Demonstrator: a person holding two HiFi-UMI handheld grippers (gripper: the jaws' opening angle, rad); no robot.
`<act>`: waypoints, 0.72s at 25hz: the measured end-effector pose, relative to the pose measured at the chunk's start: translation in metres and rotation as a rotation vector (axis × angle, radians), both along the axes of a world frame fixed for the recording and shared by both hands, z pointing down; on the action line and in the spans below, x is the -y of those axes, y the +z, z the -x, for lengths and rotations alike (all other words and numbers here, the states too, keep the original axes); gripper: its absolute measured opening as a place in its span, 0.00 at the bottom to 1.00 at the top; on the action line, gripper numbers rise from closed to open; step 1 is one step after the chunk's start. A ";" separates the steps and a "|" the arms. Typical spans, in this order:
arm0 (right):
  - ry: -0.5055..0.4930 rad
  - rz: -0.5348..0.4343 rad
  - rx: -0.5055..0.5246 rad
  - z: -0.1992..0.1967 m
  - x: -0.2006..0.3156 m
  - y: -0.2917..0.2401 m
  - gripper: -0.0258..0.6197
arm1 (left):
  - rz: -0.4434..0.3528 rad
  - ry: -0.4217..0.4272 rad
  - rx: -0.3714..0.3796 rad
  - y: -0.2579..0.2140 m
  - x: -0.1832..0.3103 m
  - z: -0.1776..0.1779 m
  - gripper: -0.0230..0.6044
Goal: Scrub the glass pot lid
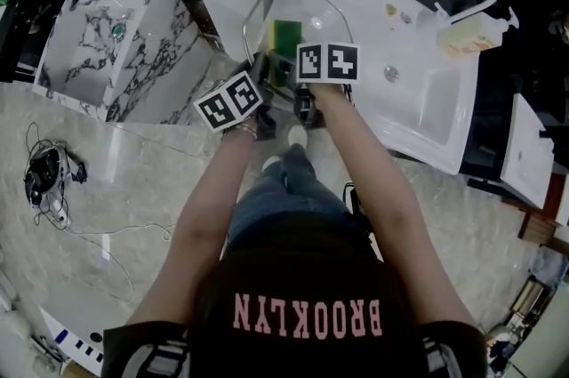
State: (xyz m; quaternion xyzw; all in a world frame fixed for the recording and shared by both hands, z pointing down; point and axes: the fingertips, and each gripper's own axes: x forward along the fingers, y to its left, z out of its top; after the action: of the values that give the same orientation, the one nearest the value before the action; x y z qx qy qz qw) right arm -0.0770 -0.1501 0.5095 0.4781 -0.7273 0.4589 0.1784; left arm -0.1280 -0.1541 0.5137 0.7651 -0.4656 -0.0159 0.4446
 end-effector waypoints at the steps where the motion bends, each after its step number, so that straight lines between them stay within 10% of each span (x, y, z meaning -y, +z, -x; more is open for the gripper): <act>1: -0.012 0.008 -0.007 0.000 -0.001 0.001 0.48 | 0.001 -0.001 0.004 0.000 0.000 0.000 0.10; 18: -0.230 0.121 -0.178 -0.024 -0.040 0.028 0.48 | 0.029 -0.024 0.006 0.006 -0.005 0.005 0.10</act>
State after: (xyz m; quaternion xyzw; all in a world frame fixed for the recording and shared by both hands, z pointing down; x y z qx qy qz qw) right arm -0.0532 -0.1105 0.5373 0.4186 -0.7297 0.4341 0.3221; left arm -0.1332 -0.1495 0.5195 0.7528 -0.4763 -0.0120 0.4541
